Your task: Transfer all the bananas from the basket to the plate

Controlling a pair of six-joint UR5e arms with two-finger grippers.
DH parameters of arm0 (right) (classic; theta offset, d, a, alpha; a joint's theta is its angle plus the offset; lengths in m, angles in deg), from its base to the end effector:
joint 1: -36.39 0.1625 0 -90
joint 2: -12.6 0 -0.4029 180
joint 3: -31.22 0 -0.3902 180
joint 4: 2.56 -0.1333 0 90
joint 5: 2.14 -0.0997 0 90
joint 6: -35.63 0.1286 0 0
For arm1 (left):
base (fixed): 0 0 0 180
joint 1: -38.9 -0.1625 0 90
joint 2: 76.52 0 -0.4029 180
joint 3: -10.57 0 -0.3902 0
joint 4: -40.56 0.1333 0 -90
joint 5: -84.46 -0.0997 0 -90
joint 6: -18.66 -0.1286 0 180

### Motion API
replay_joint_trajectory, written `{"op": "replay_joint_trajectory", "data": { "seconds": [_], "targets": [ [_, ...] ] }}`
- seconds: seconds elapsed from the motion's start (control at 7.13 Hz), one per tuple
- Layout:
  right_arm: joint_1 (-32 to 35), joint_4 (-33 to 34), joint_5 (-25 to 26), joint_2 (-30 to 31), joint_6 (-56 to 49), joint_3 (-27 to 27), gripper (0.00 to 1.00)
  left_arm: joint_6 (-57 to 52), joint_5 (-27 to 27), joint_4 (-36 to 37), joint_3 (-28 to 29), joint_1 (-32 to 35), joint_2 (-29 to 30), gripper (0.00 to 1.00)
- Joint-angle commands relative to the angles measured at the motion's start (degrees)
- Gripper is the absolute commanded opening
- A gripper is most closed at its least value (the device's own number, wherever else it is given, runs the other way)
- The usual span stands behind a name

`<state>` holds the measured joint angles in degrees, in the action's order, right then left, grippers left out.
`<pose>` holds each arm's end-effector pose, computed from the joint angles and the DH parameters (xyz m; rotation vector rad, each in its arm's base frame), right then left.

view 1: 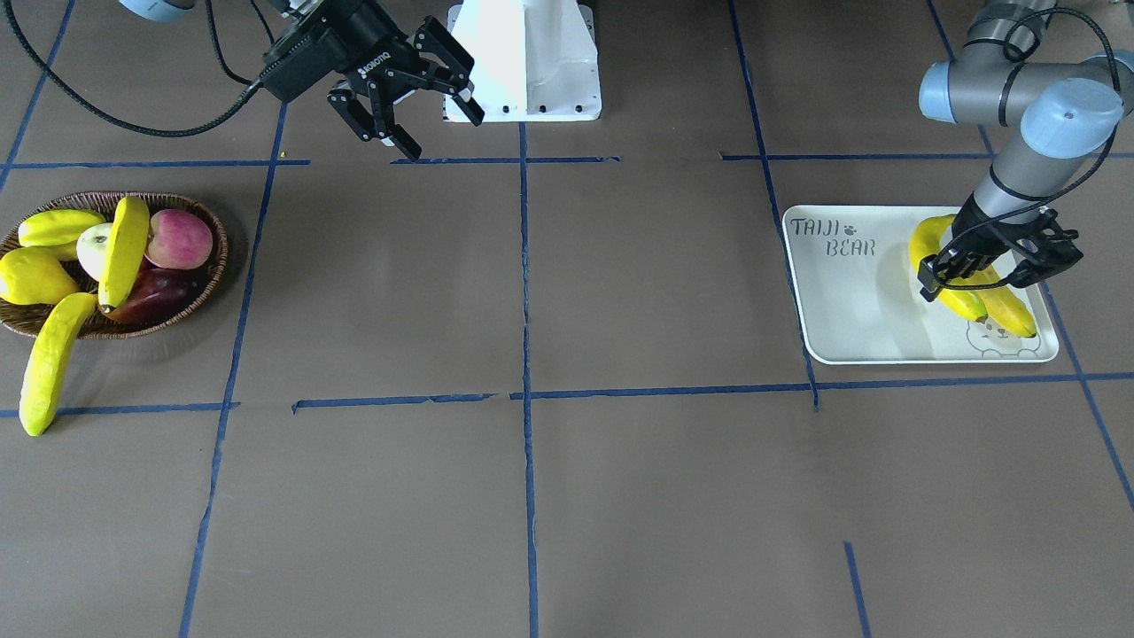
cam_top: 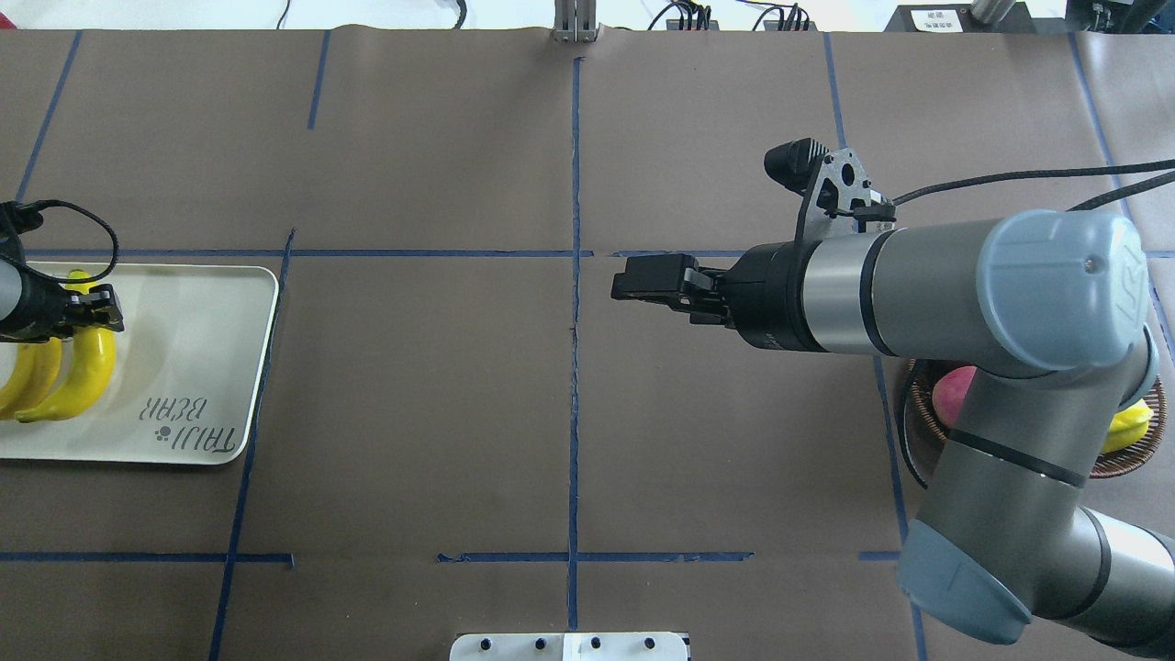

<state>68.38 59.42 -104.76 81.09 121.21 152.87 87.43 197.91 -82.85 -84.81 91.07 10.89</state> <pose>-0.3861 -0.3652 0.1458 0.2683 -1.3995 0.2413 0.2551 -0.4624 0.5823 0.0555 0.7401 -0.3859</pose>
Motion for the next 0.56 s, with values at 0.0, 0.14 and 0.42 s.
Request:
{"op": "replay_joint_trajectory", "data": {
  "seconds": [0.0,0.14,0.42],
  "targets": [
    [1.49,0.08,-0.65,1.89,-0.06,0.16,1.0,-2.59,0.28,-0.25,-0.77,0.47,0.22,0.99],
    [3.85,0.08,-3.26,3.65,-0.06,0.25,1.0,-2.51,0.63,-0.25,-1.3,1.78,0.83,0.99],
    [17.61,3.83,-19.21,10.22,-9.12,0.42,1.0,0.38,3.07,0.27,-5.67,2.05,1.88,1.0]
  ]
}}
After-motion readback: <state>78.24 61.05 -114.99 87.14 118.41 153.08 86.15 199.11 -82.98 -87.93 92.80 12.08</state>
